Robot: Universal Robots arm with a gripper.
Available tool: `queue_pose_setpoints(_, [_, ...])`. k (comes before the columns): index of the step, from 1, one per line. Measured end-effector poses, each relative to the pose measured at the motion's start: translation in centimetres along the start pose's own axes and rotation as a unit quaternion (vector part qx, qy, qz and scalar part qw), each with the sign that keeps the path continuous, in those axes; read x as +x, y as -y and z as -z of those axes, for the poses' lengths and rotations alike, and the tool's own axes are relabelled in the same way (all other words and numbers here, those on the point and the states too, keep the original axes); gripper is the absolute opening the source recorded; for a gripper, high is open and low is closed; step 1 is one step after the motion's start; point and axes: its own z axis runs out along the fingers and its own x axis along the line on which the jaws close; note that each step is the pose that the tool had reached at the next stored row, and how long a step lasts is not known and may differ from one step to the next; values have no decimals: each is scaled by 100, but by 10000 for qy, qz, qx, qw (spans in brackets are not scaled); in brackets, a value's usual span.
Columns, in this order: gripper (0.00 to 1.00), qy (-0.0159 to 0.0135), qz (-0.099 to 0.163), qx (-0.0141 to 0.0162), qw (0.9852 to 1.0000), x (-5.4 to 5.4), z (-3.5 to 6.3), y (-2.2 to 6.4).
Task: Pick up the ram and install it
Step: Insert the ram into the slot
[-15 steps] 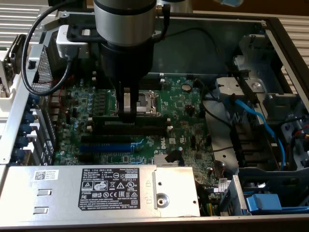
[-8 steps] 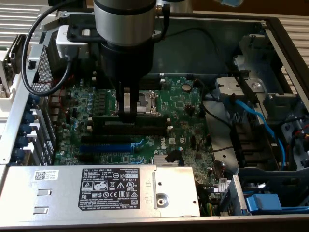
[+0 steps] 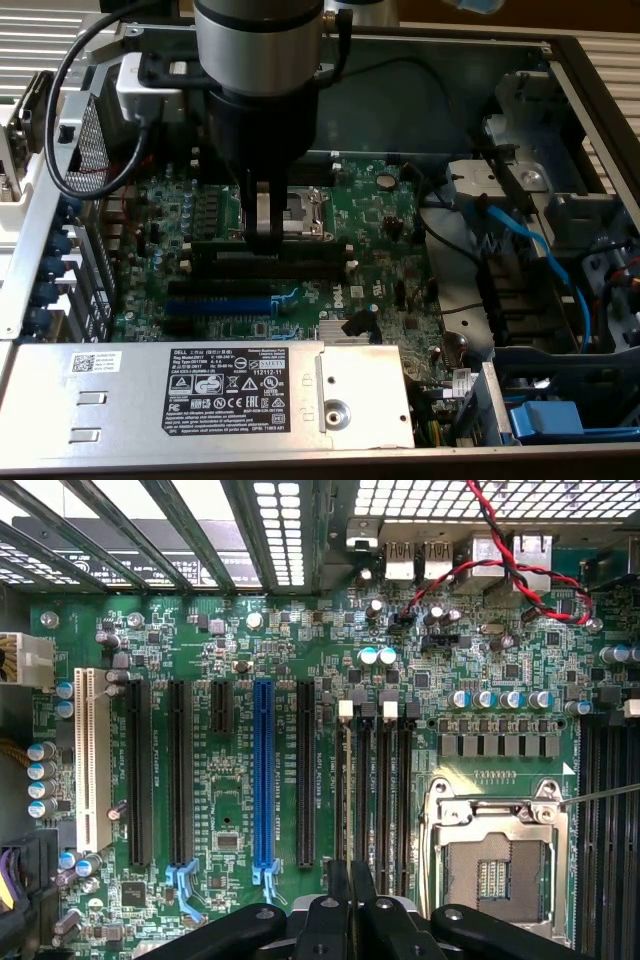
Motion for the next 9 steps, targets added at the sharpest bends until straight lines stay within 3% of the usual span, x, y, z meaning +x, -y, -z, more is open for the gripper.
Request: queue_pose_setpoints(9, [12,-6,-7,0,10000,-1,-6,-1])
